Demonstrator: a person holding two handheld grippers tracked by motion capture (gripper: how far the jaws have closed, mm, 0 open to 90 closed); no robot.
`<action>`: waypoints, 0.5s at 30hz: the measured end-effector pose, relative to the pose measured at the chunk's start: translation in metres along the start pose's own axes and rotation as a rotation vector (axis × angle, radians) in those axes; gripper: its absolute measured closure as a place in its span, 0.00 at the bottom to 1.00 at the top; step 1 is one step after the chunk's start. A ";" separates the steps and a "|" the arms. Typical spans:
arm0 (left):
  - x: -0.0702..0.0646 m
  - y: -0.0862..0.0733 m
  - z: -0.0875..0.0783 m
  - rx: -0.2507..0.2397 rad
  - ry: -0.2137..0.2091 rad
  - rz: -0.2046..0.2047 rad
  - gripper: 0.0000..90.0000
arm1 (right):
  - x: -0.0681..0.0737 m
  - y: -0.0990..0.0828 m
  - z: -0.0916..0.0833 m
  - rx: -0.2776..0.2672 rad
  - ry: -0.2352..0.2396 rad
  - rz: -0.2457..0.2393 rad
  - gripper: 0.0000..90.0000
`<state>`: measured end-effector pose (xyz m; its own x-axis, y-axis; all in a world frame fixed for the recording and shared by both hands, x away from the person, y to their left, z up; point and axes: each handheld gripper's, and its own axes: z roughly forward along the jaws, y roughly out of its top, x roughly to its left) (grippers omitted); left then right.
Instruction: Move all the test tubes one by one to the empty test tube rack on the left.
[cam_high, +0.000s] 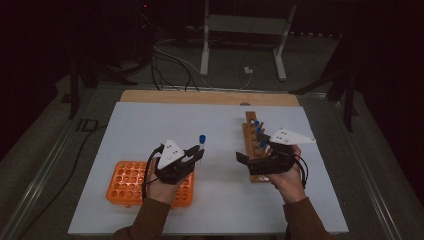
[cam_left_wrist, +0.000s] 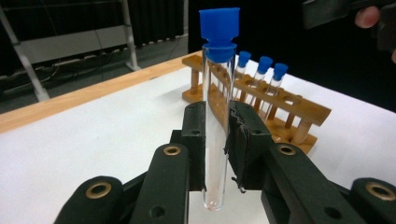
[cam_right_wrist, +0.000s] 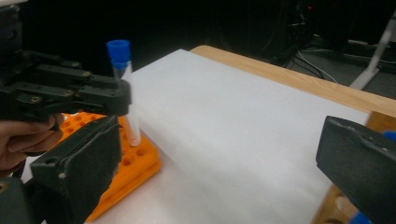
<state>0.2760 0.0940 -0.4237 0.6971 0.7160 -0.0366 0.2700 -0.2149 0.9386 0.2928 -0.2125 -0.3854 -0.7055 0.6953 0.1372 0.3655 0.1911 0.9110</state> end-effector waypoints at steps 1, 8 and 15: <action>0.002 -0.003 -0.002 0.003 0.009 -0.005 0.86 | -0.002 -0.001 -0.001 -0.004 -0.004 0.003 0.00; 0.009 -0.011 -0.006 0.009 0.030 -0.025 0.86 | -0.008 -0.012 -0.007 0.001 -0.019 0.021 0.00; 0.014 -0.018 -0.005 0.018 0.046 -0.040 0.86 | -0.013 -0.020 -0.009 0.006 -0.023 0.036 0.00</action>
<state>0.2777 0.1109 -0.4398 0.6540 0.7543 -0.0579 0.3093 -0.1968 0.9304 0.2893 -0.2314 -0.4024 -0.6778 0.7175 0.1607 0.3937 0.1695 0.9035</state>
